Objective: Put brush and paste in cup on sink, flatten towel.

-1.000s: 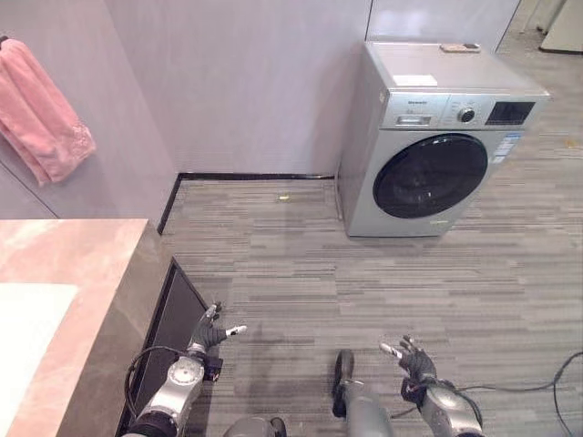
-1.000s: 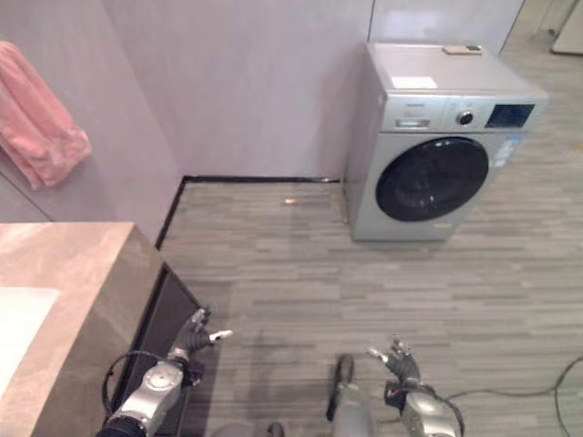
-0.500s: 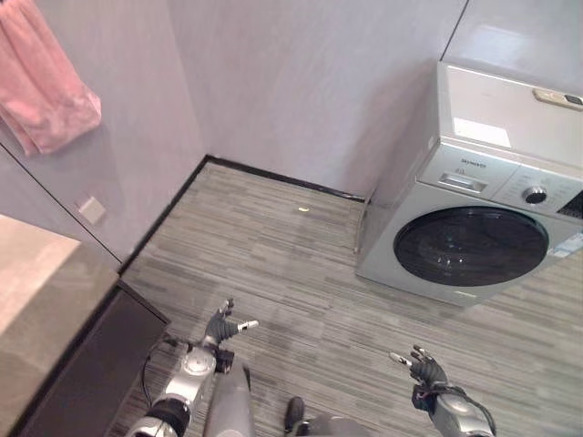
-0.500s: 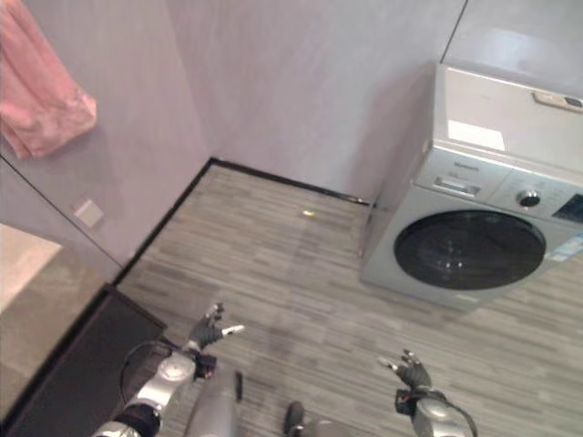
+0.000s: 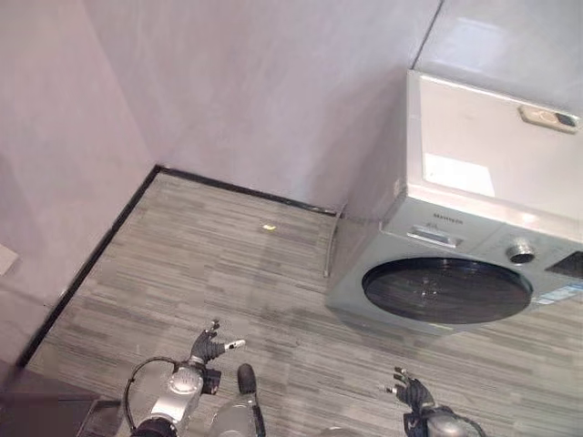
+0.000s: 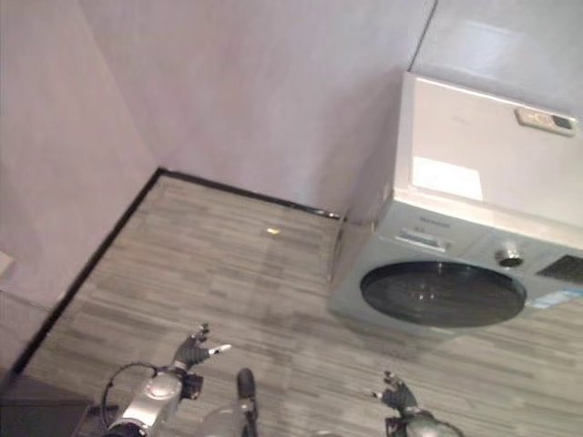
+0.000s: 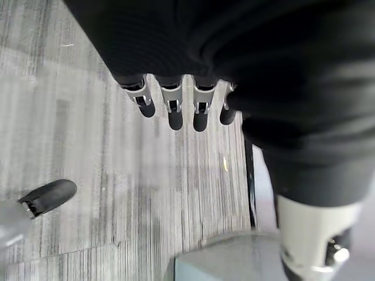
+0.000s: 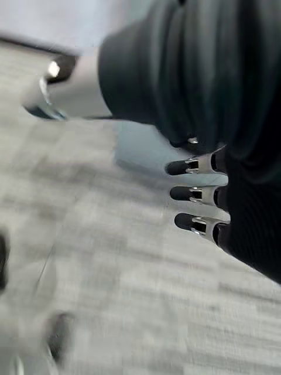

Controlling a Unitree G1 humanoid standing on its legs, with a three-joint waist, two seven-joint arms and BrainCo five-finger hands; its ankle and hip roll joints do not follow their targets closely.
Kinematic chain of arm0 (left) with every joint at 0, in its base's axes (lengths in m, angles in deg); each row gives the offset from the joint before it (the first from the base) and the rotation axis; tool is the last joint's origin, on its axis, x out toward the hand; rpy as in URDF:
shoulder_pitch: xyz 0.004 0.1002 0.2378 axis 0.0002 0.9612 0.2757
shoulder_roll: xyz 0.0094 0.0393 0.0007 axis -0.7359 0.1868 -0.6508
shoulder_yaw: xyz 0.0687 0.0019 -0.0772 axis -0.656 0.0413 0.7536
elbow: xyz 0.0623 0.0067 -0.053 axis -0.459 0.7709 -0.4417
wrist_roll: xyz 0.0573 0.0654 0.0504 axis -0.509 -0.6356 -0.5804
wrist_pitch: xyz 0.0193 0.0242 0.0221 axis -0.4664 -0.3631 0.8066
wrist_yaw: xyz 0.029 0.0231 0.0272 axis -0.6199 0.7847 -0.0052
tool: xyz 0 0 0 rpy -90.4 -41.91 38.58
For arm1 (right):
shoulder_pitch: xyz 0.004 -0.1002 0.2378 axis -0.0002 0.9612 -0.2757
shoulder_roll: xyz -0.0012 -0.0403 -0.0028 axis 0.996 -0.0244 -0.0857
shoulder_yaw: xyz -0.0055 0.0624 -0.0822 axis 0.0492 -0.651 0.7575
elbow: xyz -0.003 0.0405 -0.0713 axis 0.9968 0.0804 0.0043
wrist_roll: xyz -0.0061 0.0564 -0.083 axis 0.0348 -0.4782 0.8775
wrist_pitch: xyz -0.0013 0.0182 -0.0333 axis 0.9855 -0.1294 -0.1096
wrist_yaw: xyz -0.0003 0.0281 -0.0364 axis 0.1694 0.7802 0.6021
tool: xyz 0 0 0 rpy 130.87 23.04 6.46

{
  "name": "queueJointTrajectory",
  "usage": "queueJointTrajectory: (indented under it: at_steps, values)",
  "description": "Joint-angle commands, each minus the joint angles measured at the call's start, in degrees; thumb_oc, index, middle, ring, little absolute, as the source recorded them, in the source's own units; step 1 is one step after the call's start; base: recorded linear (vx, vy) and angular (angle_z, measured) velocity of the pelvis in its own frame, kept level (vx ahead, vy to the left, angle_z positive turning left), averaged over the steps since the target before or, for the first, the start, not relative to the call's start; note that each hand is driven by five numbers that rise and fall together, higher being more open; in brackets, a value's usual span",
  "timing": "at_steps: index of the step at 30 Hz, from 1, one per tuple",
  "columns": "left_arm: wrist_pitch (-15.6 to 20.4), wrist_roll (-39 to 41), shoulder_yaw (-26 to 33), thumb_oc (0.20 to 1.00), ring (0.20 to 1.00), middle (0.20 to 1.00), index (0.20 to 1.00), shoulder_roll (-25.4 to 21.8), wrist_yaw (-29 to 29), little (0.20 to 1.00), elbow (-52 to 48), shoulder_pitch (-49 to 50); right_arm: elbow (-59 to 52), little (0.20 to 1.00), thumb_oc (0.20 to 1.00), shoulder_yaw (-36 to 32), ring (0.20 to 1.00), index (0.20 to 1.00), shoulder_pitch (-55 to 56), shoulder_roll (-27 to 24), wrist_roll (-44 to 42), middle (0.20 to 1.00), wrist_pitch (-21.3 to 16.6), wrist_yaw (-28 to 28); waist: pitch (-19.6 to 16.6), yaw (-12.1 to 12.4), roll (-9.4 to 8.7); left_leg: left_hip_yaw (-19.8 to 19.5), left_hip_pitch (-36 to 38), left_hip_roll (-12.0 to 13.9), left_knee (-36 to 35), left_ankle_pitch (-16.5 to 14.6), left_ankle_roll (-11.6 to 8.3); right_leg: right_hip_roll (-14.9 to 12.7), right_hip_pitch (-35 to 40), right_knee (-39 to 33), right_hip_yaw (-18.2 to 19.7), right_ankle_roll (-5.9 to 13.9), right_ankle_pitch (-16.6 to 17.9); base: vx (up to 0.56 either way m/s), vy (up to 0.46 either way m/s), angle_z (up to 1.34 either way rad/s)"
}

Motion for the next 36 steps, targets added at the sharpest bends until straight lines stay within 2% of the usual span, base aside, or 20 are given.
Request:
queueJointTrajectory:
  at_steps: [1,2,3,4,5,6,7,8,9,12,16,22,25,26,28,29,30,31,32,36]
  values:
    - [1.6,-1.2,-0.6,1.000,1.000,1.000,1.000,-1.0,-0.6,1.000,-3.3,0.2,-2.0,1.000,1.000,0.3,1.000,1.000,0.7,-2.9,-0.8,1.000,-1.3,-1.1,-2.9,2.6,2.33,-5.6,7.2,1.6,-15.3,5.1,-5.75,-7.3,-5.4,11.6,3.0,4.54,20.8,0.13,0.242,-0.19]
    - [1.5,-1.3,-0.8,1.000,1.000,1.000,1.000,-1.5,-0.9,1.000,-3.9,0.4,-2.7,1.000,1.000,0.7,1.000,1.000,0.5,-2.8,-0.9,1.000,-1.1,-1.1,-2.5,2.4,2.74,-5.9,8.4,0.9,-16.1,4.5,-5.00,-7.5,-7.6,15.0,3.6,4.41,22.0,0.27,0.437,-0.10]
    - [1.2,-3.6,-1.4,1.000,1.000,1.000,1.000,-2.3,-1.2,1.000,-3.4,0.5,-3.3,1.000,1.000,1.4,1.000,1.000,-0.1,-2.3,-1.6,1.000,-1.2,-1.4,-1.7,1.7,3.54,-7.2,10.0,0.0,-16.6,3.2,-3.96,-5.2,-10.7,20.7,5.7,4.32,22.6,0.29,0.372,0.03]
    - [1.0,-4.6,-2.0,1.000,1.000,1.000,1.000,-2.3,-1.0,1.000,-1.9,-0.5,-3.5,1.000,1.000,2.1,1.000,1.000,-0.7,-2.1,-2.0,1.000,-1.5,-1.5,-1.2,0.3,4.19,-8.9,11.4,-0.3,-17.4,3.1,-3.80,-0.3,-14.2,22.2,9.0,3.27,19.4,0.34,0.333,0.83]
    - [1.1,-5.4,-2.0,1.000,1.000,1.000,1.000,-1.9,-0.4,1.000,-0.3,-1.4,-3.6,1.000,1.000,2.5,1.000,1.000,-0.7,-1.8,-2.3,1.000,-1.7,-1.6,-0.8,-0.6,4.66,-10.3,12.6,-0.6,-18.2,3.2,-3.88,2.1,-16.8,21.3,9.9,2.38,15.9,0.38,0.171,1.04]
    - [1.2,-5.5,-1.5,1.000,1.000,1.000,1.000,-1.4,0.0,1.000,2.0,-2.4,-3.8,1.000,1.000,3.2,1.000,1.000,-0.2,-1.5,-2.9,1.000,-2.0,-1.7,-0.9,-1.0,5.46,-11.8,14.9,-0.8,-18.8,2.3,-4.21,3.0,-18.9,16.0,9.1,1.21,11.3,0.29,0.101,1.33]
    - [1.2,-5.5,-1.5,1.000,1.000,1.000,1.000,-1.4,0.0,1.000,2.0,-2.4,-3.8,1.000,1.000,3.2,1.000,1.000,-0.2,-1.5,-2.9,1.000,-2.1,-1.7,-0.6,-1.4,5.49,-12.1,15.1,-0.9,-18.7,2.2,-4.23,2.9,-18.5,16.0,8.8,1.19,11.1,0.44,0.004,1.33]
    - [1.5,-5.8,-2.2,1.000,1.000,1.000,1.000,-0.6,0.0,1.000,2.8,-3.0,-3.7,1.000,1.000,3.5,1.000,1.000,1.0,-1.9,-4.0,1.000,-2.3,-1.9,0.4,-3.7,5.22,-16.8,17.6,-3.0,-17.5,0.9,-4.21,6.2,-22.1,8.2,16.1,0.80,12.7,0.36,-0.056,1.20]
    - [1.8,-6.5,-2.8,1.000,1.000,1.000,1.000,-0.5,0.1,1.000,3.3,-3.7,-3.3,1.000,1.000,3.6,1.000,1.000,1.8,-2.5,-3.7,1.000,-2.3,-2.3,1.3,-4.3,4.70,-19.0,18.4,-4.0,-16.0,0.3,-4.46,6.6,-20.8,7.0,19.4,1.17,13.3,0.36,-0.066,1.84]
    - [1.6,-5.5,-2.7,1.000,1.000,1.000,1.000,0.4,0.5,1.000,3.7,-3.6,-2.5,1.000,1.000,3.6,1.000,1.000,2.0,-2.2,-2.8,1.000,-2.0,-2.0,1.4,-3.6,4.03,-19.7,18.7,-4.6,-16.3,-0.3,-4.26,5.3,-19.2,6.7,16.2,1.14,13.9,0.06,-0.059,1.69]
    - [2.3,-2.6,0.0,1.000,1.000,1.000,1.000,0.7,0.5,1.000,3.3,0.4,-0.7,1.000,1.000,5.5,1.000,1.000,0.7,-3.1,-0.3,1.000,-2.0,-3.1,-1.0,-1.0,3.52,-21.1,17.9,-4.8,-17.7,0.7,-5.20,5.2,-15.1,0.9,12.7,-0.37,13.7,0.12,-0.118,0.28]
    - [2.4,-2.9,1.7,1.000,1.000,1.000,1.000,0.9,1.2,1.000,5.1,2.3,-2.1,1.000,1.000,7.1,1.000,1.000,0.2,-3.7,1.0,1.000,-2.3,-3.5,-1.4,0.2,2.95,-23.0,17.6,-4.7,-18.9,1.3,-6.01,4.8,-13.5,-1.5,9.4,-1.01,13.3,0.05,-0.079,0.42]
    - [2.6,-2.4,2.2,1.000,1.000,1.000,1.000,1.5,1.5,1.000,5.8,2.3,-3.3,1.000,1.000,7.9,1.000,1.000,0.6,-4.1,2.0,1.000,-2.5,-3.5,-1.1,0.9,2.97,-24.1,16.5,-4.8,-19.1,2.2,-7.17,4.2,-12.6,-3.3,5.9,-1.19,13.5,0.02,-0.047,0.26]
    - [2.7,-2.4,2.0,1.000,1.000,1.000,1.000,1.8,1.9,1.000,6.3,1.8,-3.7,1.000,1.000,7.7,1.000,1.000,0.8,-4.1,2.0,1.000,-2.7,-3.3,-1.0,0.7,2.99,-22.7,15.8,-4.2,-19.0,2.7,-7.46,3.7,-12.7,-3.2,4.3,-1.13,13.5,0.02,-0.003,0.56]
    - [2.6,-2.6,2.0,1.000,1.000,1.000,1.000,2.3,2.3,1.000,6.9,0.9,-3.9,1.000,1.000,7.4,1.000,1.000,0.7,-4.0,1.6,1.000,-2.7,-2.8,-0.6,-0.5,2.98,-16.6,14.9,-2.5,-18.5,2.7,-7.74,2.6,-12.8,-3.1,2.1,-0.79,13.7,-0.03,0.041,0.82]
    - [2.6,-2.7,2.1,1.000,1.000,1.000,1.000,2.5,2.8,1.000,7.4,0.1,-4.1,1.000,1.000,7.2,1.000,1.000,0.5,-4.0,1.3,1.000,-2.8,-2.5,-0.7,-1.4,3.18,-11.4,14.8,-0.9,-18.7,2.6,-7.80,2.0,-12.9,-3.0,0.7,-0.53,13.9,-0.04,0.038,1.38]
    - [2.6,-2.7,2.1,1.000,1.000,1.000,1.000,2.5,2.8,1.000,7.5,0.1,-4.1,1.000,1.000,7.2,1.000,1.000,0.5,-4.0,1.3,1.000,-2.8,-2.5,-0.7,-1.3,3.20,-11.2,14.8,-0.8,-18.6,2.6,-7.82,2.0,-12.9,-2.9,0.8,-0.53,13.8,-0.03,0.043,1.56]
    - [2.7,-2.6,2.1,1.000,1.000,1.000,1.000,3.0,3.1,1.000,8.0,-0.4,-3.9,1.000,1.000,6.8,1.000,1.000,0.5,-3.8,0.9,1.000,-2.8,-2.2,-1.0,-2.2,3.57,-6.9,15.2,0.6,-19.3,2.6,-7.96,1.6,-13.0,-2.8,-0.5,-0.34,13.7,0.02,0.050,1.33]
    - [2.8,-2.4,2.0,1.000,1.000,1.000,1.000,3.1,3.2,1.000,8.1,-0.6,-4.0,1.000,1.000,6.4,1.000,1.000,0.7,-3.6,0.4,1.000,-2.6,-1.9,-1.1,-2.6,4.03,-5.8,15.7,1.0,-19.5,2.3,-8.06,1.4,-12.7,-2.6,-1.1,-0.28,13.5,0.03,0.075,0.86]
    - [2.7,-2.9,1.5,1.000,1.000,1.000,1.000,2.3,2.7,1.000,5.7,0.7,-1.5,1.000,1.000,5.9,1.000,1.000,-0.1,-3.0,0.5,1.000,-2.1,-1.8,-2.7,-2.6,5.24,-6.6,16.7,-0.2,-19.3,0.8,-7.21,0.1,-11.3,-1.4,-1.4,-0.12,12.4,0.09,0.113,0.12]
